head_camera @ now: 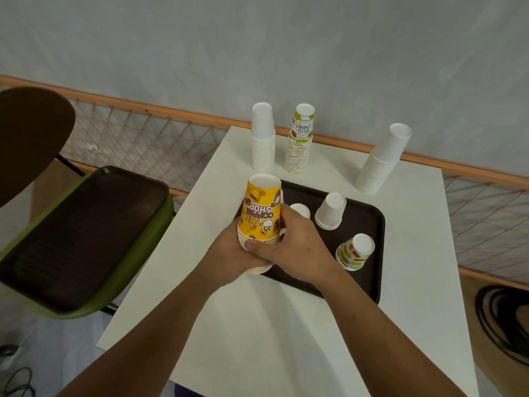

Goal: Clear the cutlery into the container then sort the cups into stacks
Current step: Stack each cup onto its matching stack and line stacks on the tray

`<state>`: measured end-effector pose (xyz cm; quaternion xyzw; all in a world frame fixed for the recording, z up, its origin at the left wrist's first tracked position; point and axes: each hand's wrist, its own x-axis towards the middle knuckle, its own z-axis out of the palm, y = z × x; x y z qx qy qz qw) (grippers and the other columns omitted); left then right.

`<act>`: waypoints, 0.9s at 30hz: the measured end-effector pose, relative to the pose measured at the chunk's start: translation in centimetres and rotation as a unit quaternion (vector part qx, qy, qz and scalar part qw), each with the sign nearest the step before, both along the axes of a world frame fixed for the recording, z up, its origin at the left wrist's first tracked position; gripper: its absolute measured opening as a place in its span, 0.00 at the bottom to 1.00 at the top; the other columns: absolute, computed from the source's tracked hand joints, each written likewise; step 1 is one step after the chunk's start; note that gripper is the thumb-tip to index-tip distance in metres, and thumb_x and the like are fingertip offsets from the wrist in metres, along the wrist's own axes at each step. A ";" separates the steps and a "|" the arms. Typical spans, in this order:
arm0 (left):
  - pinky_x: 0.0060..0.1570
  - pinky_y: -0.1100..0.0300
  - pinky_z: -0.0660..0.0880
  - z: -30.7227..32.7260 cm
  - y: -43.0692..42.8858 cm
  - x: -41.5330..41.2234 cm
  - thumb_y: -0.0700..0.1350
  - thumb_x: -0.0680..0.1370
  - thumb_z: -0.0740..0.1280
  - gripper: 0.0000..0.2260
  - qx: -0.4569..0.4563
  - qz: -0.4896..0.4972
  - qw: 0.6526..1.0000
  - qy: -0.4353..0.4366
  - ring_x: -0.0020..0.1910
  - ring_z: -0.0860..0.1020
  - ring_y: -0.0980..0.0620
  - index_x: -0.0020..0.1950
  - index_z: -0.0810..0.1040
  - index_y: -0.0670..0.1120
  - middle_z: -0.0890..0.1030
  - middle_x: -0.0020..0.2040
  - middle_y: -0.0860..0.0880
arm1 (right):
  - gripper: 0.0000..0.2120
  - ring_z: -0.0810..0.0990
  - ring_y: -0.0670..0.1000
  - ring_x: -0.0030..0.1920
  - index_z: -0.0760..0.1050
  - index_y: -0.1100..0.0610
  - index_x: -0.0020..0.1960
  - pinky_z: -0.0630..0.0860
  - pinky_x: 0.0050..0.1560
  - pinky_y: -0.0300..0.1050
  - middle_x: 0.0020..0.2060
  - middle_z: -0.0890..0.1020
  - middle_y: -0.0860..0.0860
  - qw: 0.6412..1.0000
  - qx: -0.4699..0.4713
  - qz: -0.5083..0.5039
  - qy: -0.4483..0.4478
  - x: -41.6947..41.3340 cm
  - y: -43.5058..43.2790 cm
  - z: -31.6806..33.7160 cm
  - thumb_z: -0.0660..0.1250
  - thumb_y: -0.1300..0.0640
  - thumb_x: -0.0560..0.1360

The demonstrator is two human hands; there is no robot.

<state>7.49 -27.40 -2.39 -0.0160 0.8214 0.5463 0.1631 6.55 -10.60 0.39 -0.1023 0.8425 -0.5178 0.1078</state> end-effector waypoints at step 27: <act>0.66 0.47 0.77 -1.3 -1.1 0.2 0.46 0.69 0.82 0.34 0.004 0.065 0.997 -0.030 0.61 0.80 0.49 0.71 0.70 0.55 0.81 0.61 0.54 | 0.27 0.76 0.42 0.58 0.72 0.43 0.65 0.72 0.59 0.38 0.54 0.75 0.33 0.975 0.028 -0.196 0.101 -3.1 4.4 -4.8 0.78 0.44 0.70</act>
